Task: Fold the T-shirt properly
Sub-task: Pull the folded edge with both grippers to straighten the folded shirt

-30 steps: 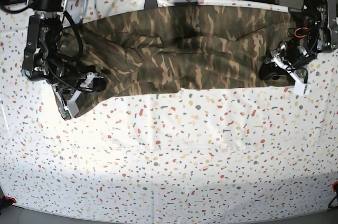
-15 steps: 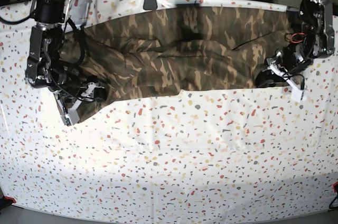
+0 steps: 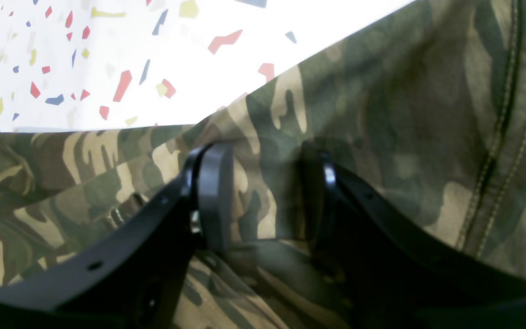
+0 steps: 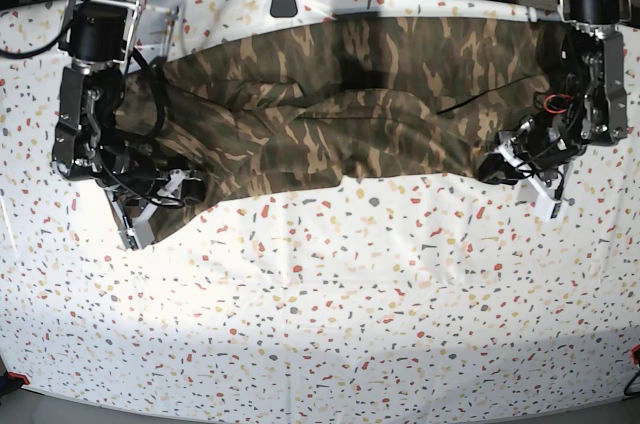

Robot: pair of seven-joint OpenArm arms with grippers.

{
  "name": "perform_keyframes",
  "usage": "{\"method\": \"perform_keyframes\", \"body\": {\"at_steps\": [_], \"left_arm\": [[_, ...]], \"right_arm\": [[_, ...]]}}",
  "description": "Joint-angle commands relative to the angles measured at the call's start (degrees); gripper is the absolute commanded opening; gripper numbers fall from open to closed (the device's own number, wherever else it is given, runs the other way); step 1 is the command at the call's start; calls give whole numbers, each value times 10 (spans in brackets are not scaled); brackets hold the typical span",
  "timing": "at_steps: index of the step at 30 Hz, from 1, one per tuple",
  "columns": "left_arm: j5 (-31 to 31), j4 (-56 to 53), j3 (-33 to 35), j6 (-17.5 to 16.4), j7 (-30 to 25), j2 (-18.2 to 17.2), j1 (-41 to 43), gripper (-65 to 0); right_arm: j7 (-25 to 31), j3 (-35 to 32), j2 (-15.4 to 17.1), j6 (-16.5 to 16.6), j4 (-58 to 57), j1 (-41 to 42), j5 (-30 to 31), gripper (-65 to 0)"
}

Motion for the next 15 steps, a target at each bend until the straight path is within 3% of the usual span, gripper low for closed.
{"method": "perform_keyframes", "body": {"at_steps": [1,9,15], "left_arm": [[149,-32,8,88,181,-10,39,-424],[145,123,7,88,243,-37,41,-435],[145,254,7,88,231,-46,83,-435]], "right_arm": [[-3,0,5,1,4,14,1,-396],[-9,0,5,1,4,19,1,-396],[-16,0,5,1,4,20,1,-396]]}}
